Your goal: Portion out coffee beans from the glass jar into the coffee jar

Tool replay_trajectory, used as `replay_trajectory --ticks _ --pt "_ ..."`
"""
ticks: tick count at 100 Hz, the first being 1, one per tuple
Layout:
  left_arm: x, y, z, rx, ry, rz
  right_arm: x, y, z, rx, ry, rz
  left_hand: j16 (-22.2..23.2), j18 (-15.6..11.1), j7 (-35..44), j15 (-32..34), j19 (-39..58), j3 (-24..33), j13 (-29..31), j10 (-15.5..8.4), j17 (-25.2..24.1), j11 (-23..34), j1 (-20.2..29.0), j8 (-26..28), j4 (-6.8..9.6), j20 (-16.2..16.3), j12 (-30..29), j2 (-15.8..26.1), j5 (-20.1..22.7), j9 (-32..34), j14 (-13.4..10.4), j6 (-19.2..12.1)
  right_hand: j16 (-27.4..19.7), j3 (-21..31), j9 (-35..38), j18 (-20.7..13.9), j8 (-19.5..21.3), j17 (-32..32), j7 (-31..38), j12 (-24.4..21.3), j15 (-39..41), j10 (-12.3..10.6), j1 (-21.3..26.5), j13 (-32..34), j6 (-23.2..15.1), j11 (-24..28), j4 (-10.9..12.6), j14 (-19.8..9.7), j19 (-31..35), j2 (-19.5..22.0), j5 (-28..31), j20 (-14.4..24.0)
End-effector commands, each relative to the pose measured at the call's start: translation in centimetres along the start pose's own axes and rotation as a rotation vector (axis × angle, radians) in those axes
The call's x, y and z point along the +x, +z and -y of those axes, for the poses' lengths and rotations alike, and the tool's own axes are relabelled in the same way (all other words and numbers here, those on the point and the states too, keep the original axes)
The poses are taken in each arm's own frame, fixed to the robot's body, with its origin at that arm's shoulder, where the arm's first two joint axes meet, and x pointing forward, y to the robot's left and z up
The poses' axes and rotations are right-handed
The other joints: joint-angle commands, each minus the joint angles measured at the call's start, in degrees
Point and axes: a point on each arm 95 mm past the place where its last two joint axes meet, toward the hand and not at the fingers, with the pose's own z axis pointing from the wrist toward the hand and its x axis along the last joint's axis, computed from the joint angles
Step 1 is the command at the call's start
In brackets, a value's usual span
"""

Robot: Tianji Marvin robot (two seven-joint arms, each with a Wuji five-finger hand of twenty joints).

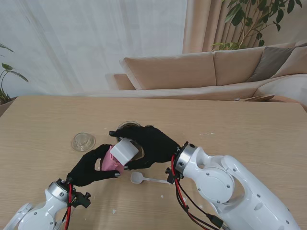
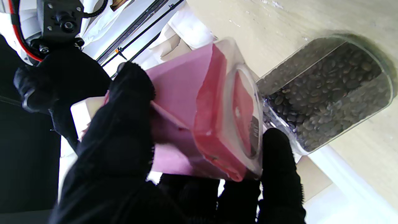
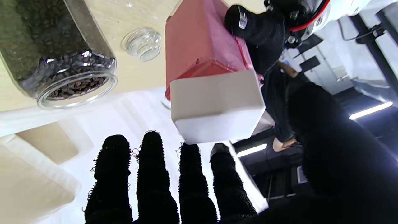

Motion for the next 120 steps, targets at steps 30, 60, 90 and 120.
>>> replay_trajectory --ticks 30,60,90,120 --pt "0.1 0.2 -1.3 0.078 0.044 -0.089 0.4 0.0 1.6 -0.103 0.087 0.159 1.7 0.1 15.7 0.8 2.0 17.7 3.0 -7.5 0.8 10.8 13.9 5.0 0.74 0.2 6.0 8.8 6.3 9.1 -0.6 -11.2 2.6 -3.6 2.4 1.6 5.3 2.8 -4.2 3.6 6.9 7.2 -7.0 1.7 10.3 7.4 0.7 3.7 6.0 3.3 7.4 3.5" --pt "0.4 0.2 -1.3 0.082 0.078 -0.067 0.7 0.2 2.4 -0.081 0.119 0.148 1.8 0.2 16.0 0.8 2.0 17.8 2.9 -7.3 0.7 11.0 13.9 4.6 0.67 0.1 6.0 8.9 6.2 8.9 -0.5 -11.0 4.5 -5.4 7.0 2.8 10.5 5.4 -0.2 6.3 11.6 7.4 -11.1 5.0 10.0 11.4 0.2 4.7 10.8 5.9 12.1 3.4" --pt "0.5 0.3 -1.3 0.087 0.070 -0.062 0.6 0.6 2.7 -0.083 0.051 0.137 1.9 0.4 16.1 0.9 2.1 18.0 3.0 -7.2 0.8 11.2 13.9 4.6 0.60 0.2 6.0 8.8 6.2 8.9 -0.4 -10.8 10.2 -3.0 9.6 2.0 22.7 7.8 9.7 14.8 21.5 3.1 6.5 8.5 3.5 20.2 3.5 2.3 14.1 3.0 12.3 3.6" --pt "0.5 0.3 -0.9 0.066 0.057 -0.045 0.5 0.7 2.0 -0.082 0.068 0.078 1.9 0.4 16.2 0.9 2.1 18.0 3.1 -7.2 0.8 11.2 13.9 4.6 0.54 0.2 6.0 8.9 6.2 8.9 -0.4 -10.8 6.4 17.3 15.4 2.5 17.4 4.7 11.8 9.9 15.6 -1.5 18.5 11.4 -6.1 12.2 3.6 0.1 9.1 1.2 18.9 1.7"
